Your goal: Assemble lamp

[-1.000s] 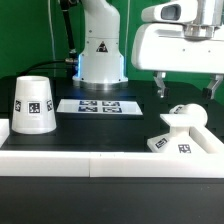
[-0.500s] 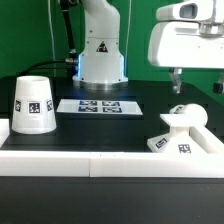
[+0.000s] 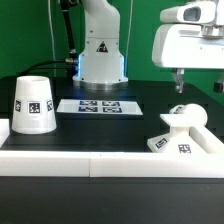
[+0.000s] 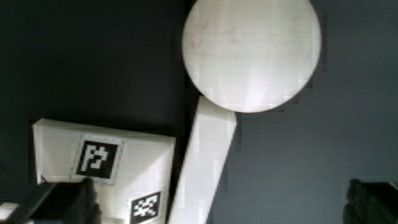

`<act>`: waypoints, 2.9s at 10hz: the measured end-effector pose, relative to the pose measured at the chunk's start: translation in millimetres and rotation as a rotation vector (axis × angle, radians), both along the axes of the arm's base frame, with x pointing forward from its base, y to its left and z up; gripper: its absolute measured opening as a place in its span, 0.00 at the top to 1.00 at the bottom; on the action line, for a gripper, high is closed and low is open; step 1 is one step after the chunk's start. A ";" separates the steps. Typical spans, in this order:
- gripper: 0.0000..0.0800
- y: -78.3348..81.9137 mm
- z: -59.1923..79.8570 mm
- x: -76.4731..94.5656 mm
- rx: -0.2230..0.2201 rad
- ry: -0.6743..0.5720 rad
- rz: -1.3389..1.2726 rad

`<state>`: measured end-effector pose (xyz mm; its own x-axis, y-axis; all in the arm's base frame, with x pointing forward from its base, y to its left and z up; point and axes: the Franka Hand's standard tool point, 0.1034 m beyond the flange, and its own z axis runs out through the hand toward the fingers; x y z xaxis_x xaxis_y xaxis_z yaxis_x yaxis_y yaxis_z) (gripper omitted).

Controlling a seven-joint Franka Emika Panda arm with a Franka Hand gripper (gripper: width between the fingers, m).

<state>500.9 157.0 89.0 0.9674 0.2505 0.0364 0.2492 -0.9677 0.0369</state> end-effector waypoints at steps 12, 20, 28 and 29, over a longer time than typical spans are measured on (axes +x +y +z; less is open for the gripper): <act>0.13 -9.0 -19.4 -17.6 -0.269 0.652 -0.054; 0.13 -0.9 -19.6 -22.5 -0.108 0.716 -0.006; 0.13 3.0 -32.5 -23.3 -0.088 0.688 -0.063; 0.13 3.9 -38.7 -26.5 -0.086 0.680 -0.063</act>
Offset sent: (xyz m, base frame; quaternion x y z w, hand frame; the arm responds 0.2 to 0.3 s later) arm -0.0067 -0.0060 -0.0219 0.0122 -0.1781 -0.0067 0.9839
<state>474.4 160.9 50.3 0.7814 0.1674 -0.6012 0.1872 -0.9819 -0.0300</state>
